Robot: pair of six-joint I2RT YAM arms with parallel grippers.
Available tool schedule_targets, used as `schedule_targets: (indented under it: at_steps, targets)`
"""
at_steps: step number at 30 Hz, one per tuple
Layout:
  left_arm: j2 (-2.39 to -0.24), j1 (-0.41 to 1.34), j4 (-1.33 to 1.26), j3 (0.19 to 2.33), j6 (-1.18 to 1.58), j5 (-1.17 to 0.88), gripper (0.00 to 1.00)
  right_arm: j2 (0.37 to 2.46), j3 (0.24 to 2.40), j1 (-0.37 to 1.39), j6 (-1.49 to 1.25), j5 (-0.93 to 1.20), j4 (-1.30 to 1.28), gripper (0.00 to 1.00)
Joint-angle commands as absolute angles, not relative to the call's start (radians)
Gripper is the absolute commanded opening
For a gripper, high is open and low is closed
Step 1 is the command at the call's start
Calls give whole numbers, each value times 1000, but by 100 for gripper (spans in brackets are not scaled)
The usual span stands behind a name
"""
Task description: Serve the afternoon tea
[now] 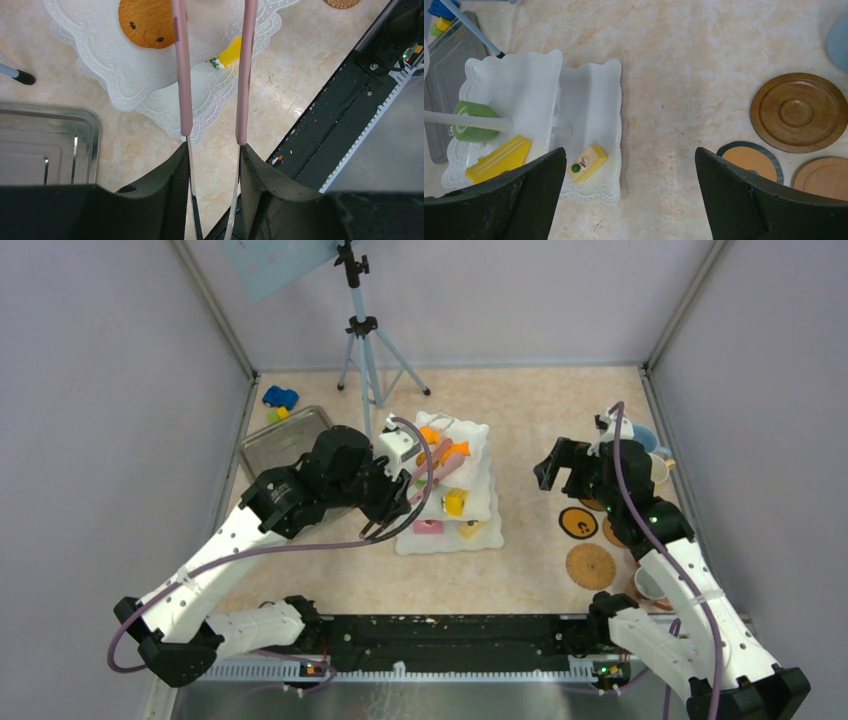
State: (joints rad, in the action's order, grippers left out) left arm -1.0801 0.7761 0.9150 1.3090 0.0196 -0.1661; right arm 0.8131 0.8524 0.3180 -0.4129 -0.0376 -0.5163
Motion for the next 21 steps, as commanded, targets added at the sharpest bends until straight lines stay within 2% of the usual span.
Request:
schedule_targets:
  at_steps: [1, 5, 8, 11, 17, 21]
  targets:
    - [-1072, 778, 891, 1360, 12, -171, 42, 811, 858, 326, -412, -33, -473, 98]
    - [-1074, 778, 896, 1363, 8, -181, 46, 807, 855, 327, -409, -34, -475, 98]
    - [-1071, 778, 896, 1370, 8, -178, 53, 807, 860, 326, -407, -34, -475, 98]
    - [-1068, 778, 899, 1380, -15, -173, 55, 806, 864, 327, -405, -34, -476, 98]
    - [-1034, 778, 894, 1410, -31, -195, 53, 805, 864, 327, -400, -34, -475, 98]
    - [-914, 778, 826, 1424, -16, -55, 49, 801, 862, 327, -393, -40, -477, 98]
